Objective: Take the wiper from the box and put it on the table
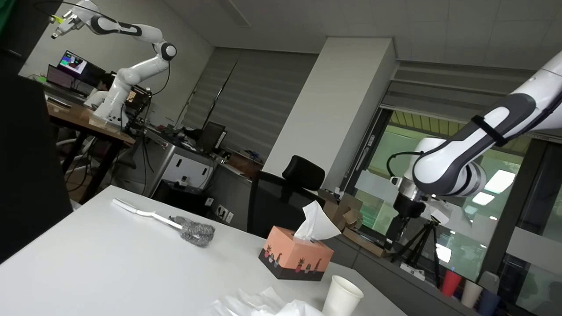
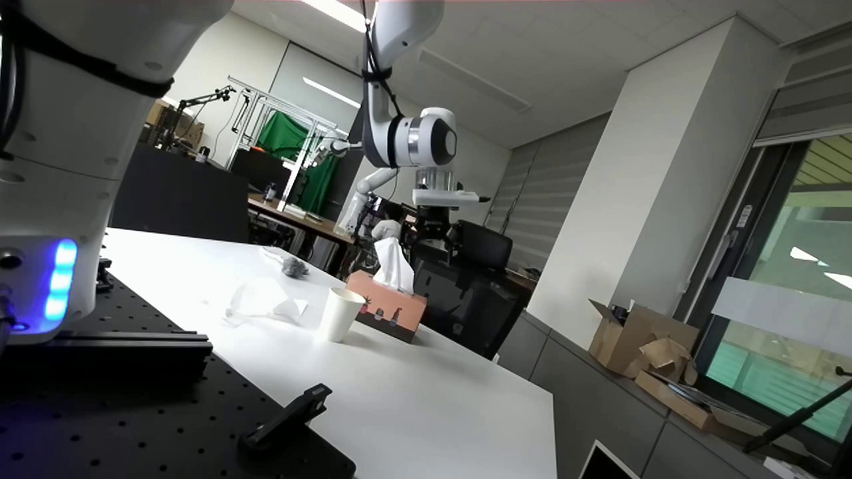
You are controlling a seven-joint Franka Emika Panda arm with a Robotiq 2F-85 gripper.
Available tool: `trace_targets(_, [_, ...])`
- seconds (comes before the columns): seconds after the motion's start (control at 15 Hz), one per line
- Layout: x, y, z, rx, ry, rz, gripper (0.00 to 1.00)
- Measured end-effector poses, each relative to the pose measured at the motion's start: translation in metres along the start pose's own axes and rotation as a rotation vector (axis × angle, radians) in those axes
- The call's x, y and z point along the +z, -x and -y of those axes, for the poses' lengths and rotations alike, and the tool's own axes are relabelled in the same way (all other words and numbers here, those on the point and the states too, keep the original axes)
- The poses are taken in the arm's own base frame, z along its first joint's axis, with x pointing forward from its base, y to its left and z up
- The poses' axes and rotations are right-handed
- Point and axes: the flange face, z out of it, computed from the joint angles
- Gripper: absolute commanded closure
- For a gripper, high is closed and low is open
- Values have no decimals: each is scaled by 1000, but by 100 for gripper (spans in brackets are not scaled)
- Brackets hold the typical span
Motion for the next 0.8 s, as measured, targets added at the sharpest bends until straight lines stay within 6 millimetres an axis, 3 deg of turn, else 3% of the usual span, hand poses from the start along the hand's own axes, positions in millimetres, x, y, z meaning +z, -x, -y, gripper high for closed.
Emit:
trace_targets(0.67, [32,-123,33,-288,47,-314,0])
trace_targets(0.73, [33,-132,33,-303,58,-348,25])
trace_targets(0.8, [34,-139,33,-315,71,-380,27])
